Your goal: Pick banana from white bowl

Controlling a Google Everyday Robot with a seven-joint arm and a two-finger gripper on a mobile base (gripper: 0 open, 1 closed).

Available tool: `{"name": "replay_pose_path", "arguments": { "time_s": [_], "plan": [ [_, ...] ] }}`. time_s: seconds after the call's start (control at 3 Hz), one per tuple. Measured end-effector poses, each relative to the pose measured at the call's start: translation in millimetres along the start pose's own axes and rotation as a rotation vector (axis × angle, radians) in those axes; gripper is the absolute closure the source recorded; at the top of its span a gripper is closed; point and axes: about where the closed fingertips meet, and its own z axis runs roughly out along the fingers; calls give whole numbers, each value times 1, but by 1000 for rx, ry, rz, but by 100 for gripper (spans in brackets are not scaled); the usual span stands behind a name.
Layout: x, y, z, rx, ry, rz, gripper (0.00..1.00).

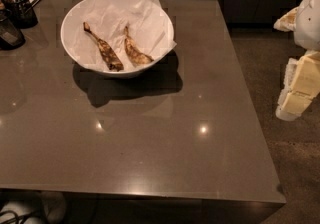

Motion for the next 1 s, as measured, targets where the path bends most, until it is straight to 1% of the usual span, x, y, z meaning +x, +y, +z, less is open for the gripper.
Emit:
{"name": "replay_pose_path", "arguments": {
  "time_s": [0.33,0.67,1.0],
  "plan": [
    [0,0,0,2,0,-1,0],
    [-13,-11,9,-50,23,47,0],
    [-48,-32,29,-114,55,53,0]
  ]
}}
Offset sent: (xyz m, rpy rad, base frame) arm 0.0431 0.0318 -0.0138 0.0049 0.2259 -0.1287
